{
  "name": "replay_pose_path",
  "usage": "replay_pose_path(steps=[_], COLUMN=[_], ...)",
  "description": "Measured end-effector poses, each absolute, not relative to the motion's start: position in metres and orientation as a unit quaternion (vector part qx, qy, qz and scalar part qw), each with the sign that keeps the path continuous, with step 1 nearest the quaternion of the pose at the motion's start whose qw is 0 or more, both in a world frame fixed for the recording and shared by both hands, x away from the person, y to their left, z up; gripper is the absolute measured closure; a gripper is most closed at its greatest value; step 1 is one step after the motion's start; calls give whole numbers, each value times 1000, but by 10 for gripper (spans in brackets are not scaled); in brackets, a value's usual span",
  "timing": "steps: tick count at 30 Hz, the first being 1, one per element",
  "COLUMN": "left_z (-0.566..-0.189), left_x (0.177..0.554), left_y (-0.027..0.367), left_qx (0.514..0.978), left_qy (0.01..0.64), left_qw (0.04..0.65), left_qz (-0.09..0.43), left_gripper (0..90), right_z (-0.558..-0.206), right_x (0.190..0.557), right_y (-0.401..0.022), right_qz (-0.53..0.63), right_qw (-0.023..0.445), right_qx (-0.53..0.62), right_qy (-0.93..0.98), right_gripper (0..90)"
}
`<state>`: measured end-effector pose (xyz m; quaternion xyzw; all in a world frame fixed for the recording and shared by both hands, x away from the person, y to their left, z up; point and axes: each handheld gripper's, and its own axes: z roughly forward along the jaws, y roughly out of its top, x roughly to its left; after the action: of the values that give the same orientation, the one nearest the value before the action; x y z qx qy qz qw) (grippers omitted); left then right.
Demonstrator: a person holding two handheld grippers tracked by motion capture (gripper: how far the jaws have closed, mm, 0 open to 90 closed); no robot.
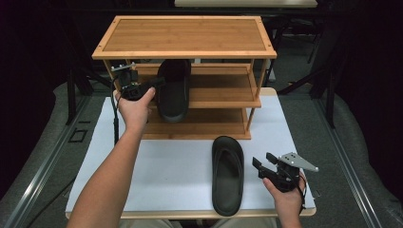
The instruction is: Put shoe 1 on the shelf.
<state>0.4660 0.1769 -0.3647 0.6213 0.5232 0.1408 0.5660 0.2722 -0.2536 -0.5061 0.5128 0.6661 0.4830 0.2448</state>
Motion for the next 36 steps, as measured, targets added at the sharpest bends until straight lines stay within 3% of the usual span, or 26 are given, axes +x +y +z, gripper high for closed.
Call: replay_pose_path(steps=[36], left_z=[-382], left_x=[494], left_y=[174], left_qx=[626], left_qy=[532], left_qw=[559], left_qz=[113], left_gripper=[670], right_z=[-505], right_x=[272], right_y=[-252], right_qz=[487], right_qw=[250], right_qx=[507], right_qy=[666], right_gripper=[399])
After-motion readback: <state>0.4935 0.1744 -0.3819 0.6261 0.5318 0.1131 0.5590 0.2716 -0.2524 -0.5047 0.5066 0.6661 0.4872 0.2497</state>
